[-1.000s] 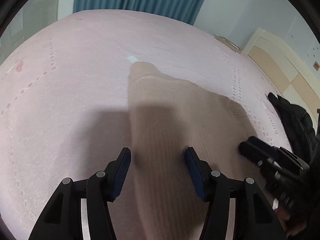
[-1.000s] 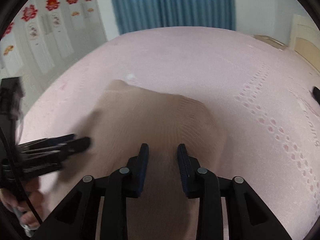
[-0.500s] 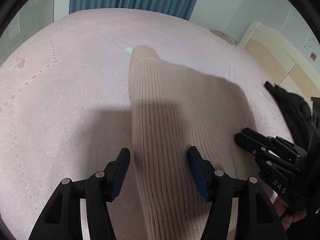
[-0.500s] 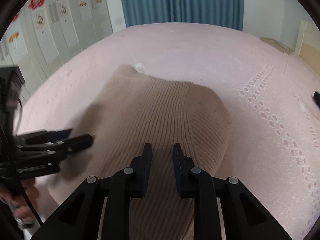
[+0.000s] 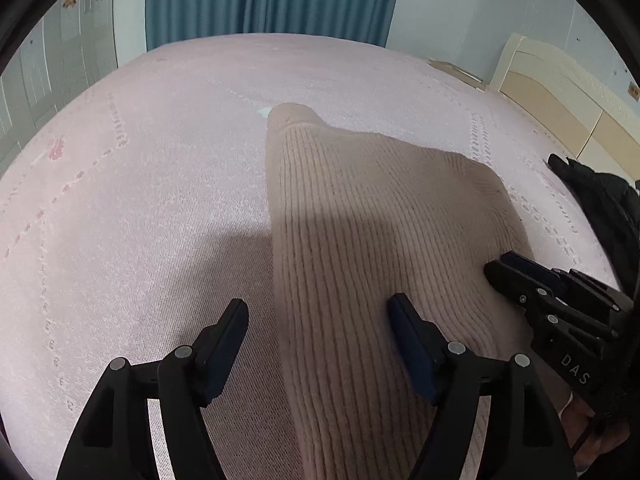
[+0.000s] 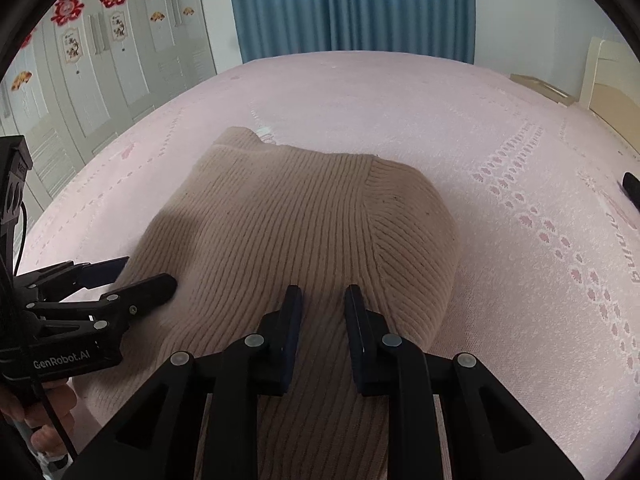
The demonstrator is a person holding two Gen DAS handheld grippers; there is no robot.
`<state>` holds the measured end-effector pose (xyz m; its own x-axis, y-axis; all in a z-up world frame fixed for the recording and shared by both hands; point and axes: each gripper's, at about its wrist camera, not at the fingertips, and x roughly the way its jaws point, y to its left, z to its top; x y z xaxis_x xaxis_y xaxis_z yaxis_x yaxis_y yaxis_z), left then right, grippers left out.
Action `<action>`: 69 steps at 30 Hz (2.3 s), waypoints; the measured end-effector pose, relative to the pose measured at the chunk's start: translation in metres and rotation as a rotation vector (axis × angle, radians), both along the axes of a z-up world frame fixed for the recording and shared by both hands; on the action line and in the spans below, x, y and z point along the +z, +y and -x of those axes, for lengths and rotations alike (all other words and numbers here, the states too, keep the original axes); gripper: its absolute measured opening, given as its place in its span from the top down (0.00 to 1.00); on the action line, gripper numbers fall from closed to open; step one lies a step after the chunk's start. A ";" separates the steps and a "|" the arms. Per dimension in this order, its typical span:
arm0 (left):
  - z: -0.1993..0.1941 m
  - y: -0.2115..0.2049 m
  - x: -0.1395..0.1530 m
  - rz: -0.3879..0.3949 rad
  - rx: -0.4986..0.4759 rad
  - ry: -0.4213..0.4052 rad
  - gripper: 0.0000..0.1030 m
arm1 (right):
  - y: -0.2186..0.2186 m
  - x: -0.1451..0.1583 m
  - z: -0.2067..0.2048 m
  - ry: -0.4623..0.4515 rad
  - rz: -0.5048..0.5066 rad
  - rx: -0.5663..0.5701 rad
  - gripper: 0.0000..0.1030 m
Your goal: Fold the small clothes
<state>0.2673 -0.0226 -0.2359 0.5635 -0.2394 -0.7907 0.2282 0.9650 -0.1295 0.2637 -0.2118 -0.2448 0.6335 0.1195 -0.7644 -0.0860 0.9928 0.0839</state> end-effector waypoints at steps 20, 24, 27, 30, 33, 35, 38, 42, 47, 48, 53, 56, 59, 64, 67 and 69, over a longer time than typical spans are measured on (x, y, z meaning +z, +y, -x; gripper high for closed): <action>-0.002 0.012 -0.002 0.081 0.028 0.025 0.27 | -0.011 -0.001 -0.001 -0.013 -0.043 0.022 0.79; 0.012 0.024 0.009 0.131 -0.014 0.032 0.30 | -0.024 0.014 0.009 -0.013 -0.114 0.054 0.78; 0.029 0.027 0.012 0.125 -0.055 0.029 0.31 | -0.028 0.020 0.019 -0.031 -0.067 0.019 0.69; 0.038 0.022 0.002 0.083 -0.054 0.056 0.30 | -0.027 0.006 0.017 0.002 -0.051 0.032 0.72; 0.042 0.024 0.000 0.120 -0.043 0.086 0.31 | -0.032 0.008 0.014 0.025 -0.084 0.014 0.72; 0.045 0.028 0.006 0.135 -0.036 0.080 0.31 | -0.037 0.020 0.017 0.026 -0.104 -0.009 0.75; 0.047 0.033 0.010 0.134 -0.024 0.089 0.33 | -0.044 0.033 0.028 0.008 -0.085 -0.064 0.72; 0.056 0.035 0.019 0.128 0.002 0.106 0.33 | -0.055 0.036 0.044 0.066 -0.106 -0.133 0.72; 0.082 0.032 0.041 0.122 0.001 0.089 0.33 | -0.055 0.048 0.070 0.137 -0.078 -0.183 0.70; 0.086 0.029 0.046 0.108 0.002 0.080 0.33 | -0.054 0.054 0.077 0.140 -0.066 -0.192 0.68; 0.119 0.026 0.083 0.060 0.010 0.031 0.31 | -0.042 0.092 0.111 0.121 0.007 -0.223 0.56; 0.139 0.030 0.105 0.048 0.029 0.007 0.27 | -0.036 0.112 0.131 0.107 0.033 -0.233 0.55; 0.151 0.032 0.124 0.017 0.049 -0.002 0.26 | -0.033 0.131 0.152 0.091 0.038 -0.240 0.35; 0.183 0.036 0.154 -0.037 0.091 -0.046 0.21 | -0.030 0.160 0.192 0.047 0.028 -0.229 0.12; 0.209 0.039 0.170 -0.057 0.109 -0.075 0.19 | -0.026 0.172 0.209 0.028 0.035 -0.232 0.08; 0.224 0.043 0.176 -0.063 0.122 -0.090 0.18 | -0.022 0.181 0.223 0.015 0.046 -0.227 0.06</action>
